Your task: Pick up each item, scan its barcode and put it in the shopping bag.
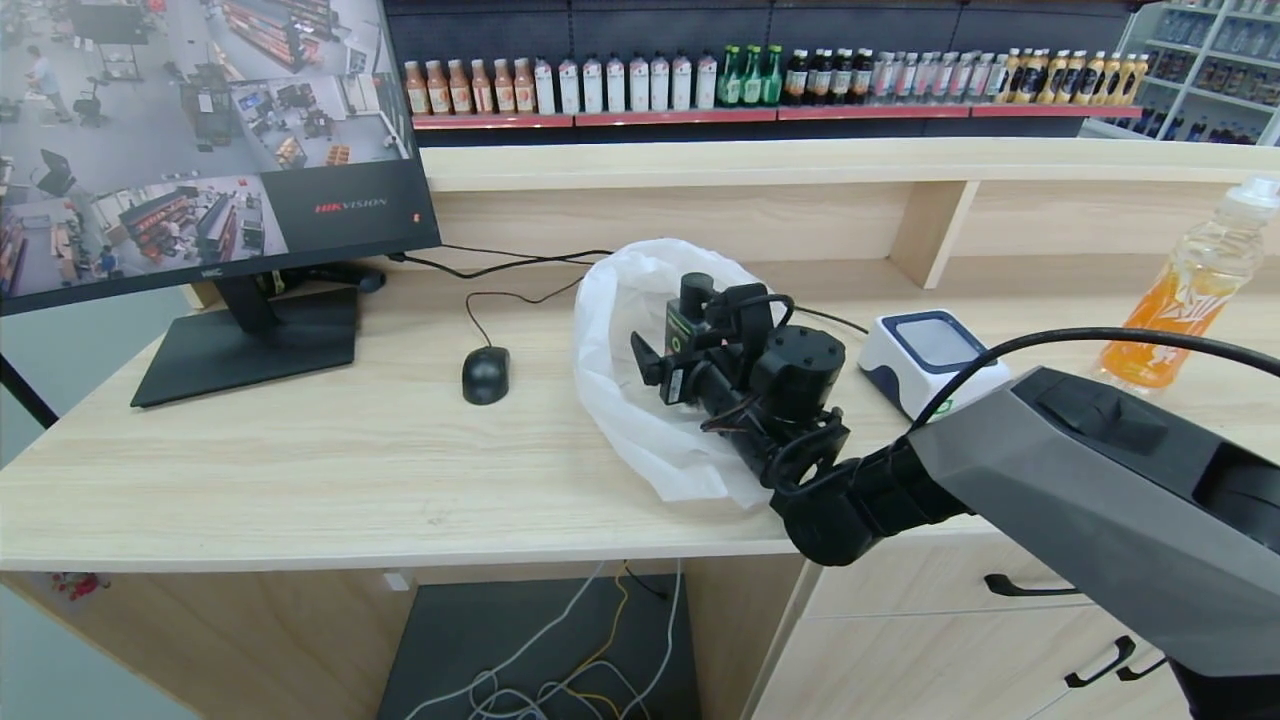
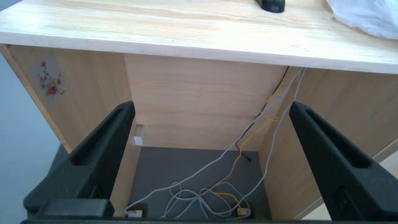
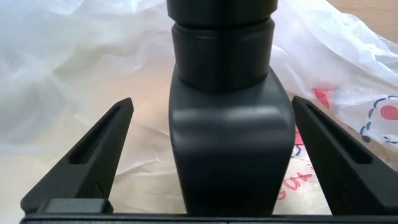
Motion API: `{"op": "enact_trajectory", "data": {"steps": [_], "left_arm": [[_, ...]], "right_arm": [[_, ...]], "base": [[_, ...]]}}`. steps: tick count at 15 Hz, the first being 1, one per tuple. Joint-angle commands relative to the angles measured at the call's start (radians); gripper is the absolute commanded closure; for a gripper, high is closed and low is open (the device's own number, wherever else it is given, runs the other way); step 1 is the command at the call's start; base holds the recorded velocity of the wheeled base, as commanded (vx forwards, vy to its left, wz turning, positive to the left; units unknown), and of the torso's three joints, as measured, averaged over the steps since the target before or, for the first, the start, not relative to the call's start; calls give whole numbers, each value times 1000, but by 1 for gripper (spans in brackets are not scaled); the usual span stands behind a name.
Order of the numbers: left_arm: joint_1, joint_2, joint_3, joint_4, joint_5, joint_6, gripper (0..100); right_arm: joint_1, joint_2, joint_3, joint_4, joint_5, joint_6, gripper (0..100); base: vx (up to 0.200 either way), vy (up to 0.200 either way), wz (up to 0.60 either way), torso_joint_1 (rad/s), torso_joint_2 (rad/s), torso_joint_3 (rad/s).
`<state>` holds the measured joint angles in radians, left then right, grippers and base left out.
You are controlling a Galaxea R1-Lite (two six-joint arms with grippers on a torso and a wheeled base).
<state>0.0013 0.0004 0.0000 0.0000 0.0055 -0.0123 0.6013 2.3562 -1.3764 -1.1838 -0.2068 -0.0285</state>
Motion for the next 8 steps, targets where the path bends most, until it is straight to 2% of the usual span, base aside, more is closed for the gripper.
{"op": "enact_trajectory", "data": {"steps": [1, 6, 8], "left_arm": [[0, 0, 0, 0, 1, 0, 0], [0, 0, 0, 0, 1, 0, 0], [0, 0, 0, 0, 1, 0, 0]], "right_arm": [[8, -11, 2, -2, -3, -1, 0], [9, -44, 19, -7, -25, -4, 0], [9, -78, 83, -49, -29, -11, 0]], "base": [[0, 0, 0, 0, 0, 0], [0, 0, 0, 0, 0, 0], [0, 0, 0, 0, 0, 0]]}}
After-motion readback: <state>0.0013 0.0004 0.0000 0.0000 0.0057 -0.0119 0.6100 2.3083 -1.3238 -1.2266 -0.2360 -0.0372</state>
